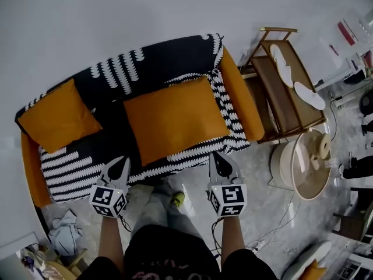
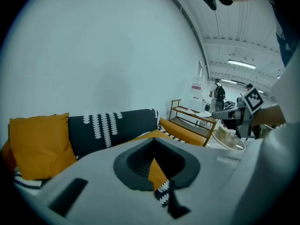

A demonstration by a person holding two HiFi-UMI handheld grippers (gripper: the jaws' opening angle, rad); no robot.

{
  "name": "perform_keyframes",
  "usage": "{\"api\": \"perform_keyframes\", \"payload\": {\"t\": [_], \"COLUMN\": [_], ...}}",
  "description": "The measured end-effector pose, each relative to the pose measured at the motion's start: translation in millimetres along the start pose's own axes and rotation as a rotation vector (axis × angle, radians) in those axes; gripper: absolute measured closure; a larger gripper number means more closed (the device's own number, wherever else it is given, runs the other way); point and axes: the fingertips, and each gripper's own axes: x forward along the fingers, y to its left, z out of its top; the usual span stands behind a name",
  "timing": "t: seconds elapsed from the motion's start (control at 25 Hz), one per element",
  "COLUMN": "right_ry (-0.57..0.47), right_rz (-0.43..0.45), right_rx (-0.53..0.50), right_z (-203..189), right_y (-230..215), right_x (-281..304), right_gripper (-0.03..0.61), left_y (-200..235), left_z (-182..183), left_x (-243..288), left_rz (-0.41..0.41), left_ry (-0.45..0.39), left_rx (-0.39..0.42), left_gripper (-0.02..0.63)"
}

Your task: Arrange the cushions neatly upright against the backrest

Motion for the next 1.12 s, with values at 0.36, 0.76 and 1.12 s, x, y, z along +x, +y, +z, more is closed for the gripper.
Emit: {"api": "perform_keyframes", "payload": {"t": [0.36,0.76,1.12], "right_ry": [0.066,0.165,0.258], "right_rz": [-0.008,-0.029,0.012], "right_rx": [0.002,-0.074,-0.067], "right_z": [12,4,-30], "right_y": [-22,-58,-90], "right_x": [71,130,189], "right_gripper": [0.563,0.521,0.444], "left_y": [56,99,116], "left_z": [-10,-26,-61], "left_x": [45,104,149], "left_rz": [0.063,0.041,0.078], "left_ry": [0.018,0.083,0.168], "left_rx": [-0.154,-0.186,-0.202], "left_gripper": [0.615,0.615,0.572]}}
